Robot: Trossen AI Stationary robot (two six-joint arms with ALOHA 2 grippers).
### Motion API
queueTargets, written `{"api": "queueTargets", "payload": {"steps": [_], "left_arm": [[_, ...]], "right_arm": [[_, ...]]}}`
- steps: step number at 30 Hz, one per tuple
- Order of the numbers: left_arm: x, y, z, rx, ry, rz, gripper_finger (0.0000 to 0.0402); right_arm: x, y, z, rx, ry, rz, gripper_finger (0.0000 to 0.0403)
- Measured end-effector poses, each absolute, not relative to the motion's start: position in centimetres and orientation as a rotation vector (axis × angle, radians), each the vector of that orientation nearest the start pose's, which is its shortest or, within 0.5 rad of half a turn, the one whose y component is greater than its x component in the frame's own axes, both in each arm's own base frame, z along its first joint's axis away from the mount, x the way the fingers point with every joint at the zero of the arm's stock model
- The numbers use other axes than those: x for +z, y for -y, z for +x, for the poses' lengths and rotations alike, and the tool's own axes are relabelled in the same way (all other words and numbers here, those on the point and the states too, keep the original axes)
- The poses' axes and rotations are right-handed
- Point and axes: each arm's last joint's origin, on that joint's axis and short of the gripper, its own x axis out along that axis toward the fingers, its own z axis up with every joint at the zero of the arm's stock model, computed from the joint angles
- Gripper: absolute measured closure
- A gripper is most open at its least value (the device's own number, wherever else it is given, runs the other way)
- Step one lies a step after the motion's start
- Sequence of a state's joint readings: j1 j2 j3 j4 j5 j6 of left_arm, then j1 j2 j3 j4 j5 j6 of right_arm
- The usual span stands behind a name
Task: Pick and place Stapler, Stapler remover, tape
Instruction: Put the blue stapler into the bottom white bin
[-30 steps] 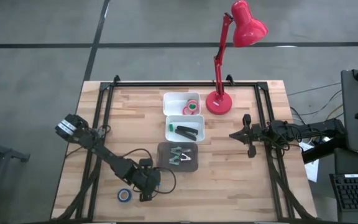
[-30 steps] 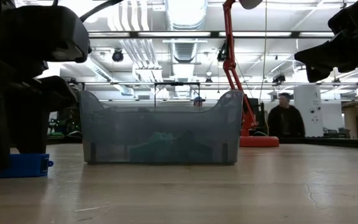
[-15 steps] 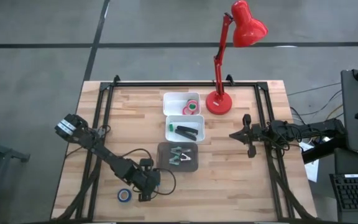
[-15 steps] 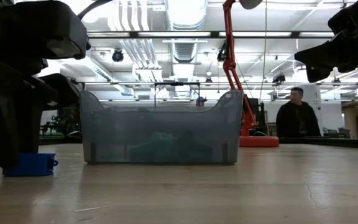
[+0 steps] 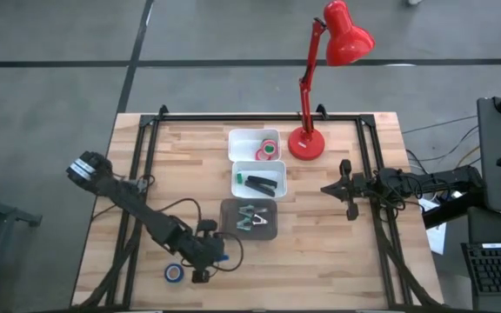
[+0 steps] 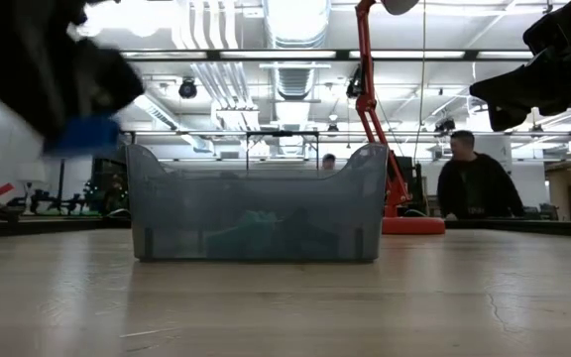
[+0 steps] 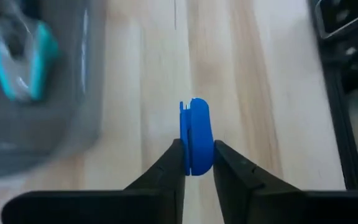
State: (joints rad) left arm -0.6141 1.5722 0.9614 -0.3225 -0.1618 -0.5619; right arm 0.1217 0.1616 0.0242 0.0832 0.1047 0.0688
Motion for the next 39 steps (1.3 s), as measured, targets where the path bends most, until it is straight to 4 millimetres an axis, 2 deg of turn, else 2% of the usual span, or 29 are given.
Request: {"api": "queueTargets", "payload": {"steps": [4, 8, 13, 17, 24, 29, 33, 39], "left_arm": [[22.1, 16.7, 26.0, -0.124, -0.828, -0.068, 0.0341], [24.4, 14.9, 26.3, -0.038, -0.711, 0.041, 0.0323], [26.3, 11.4, 27.0, 0.096, -0.632, 0.145, 0.0318], [27.0, 8.0, 27.9, 0.190, -0.618, 0.172, 0.0329], [26.1, 2.3, 29.4, 0.361, -0.673, 0.147, 0.0316], [24.5, -0.6, 30.5, 0.372, -0.728, 0.034, 0.0311], [22.8, -2.0, 31.4, 0.346, -0.774, -0.069, 0.0318], [20.9, -2.6, 32.2, 0.333, -0.834, -0.090, 0.0320]], "right_arm": [[16.7, -1.0, 10.6, 0.015, -0.055, 0.062, 0.0394], [16.7, -1.0, 10.6, 0.015, -0.054, 0.062, 0.0394], [16.7, -1.0, 10.6, 0.015, -0.055, 0.063, 0.0394], [16.7, -1.0, 10.6, 0.015, -0.054, 0.064, 0.0394], [16.7, -1.0, 10.6, 0.015, -0.055, 0.062, 0.0394], [16.7, -1.0, 10.6, 0.015, -0.055, 0.062, 0.0394], [16.7, -1.0, 10.6, 0.015, -0.055, 0.062, 0.0394], [16.7, -1.0, 10.6, 0.015, -0.054, 0.063, 0.0394]]}}
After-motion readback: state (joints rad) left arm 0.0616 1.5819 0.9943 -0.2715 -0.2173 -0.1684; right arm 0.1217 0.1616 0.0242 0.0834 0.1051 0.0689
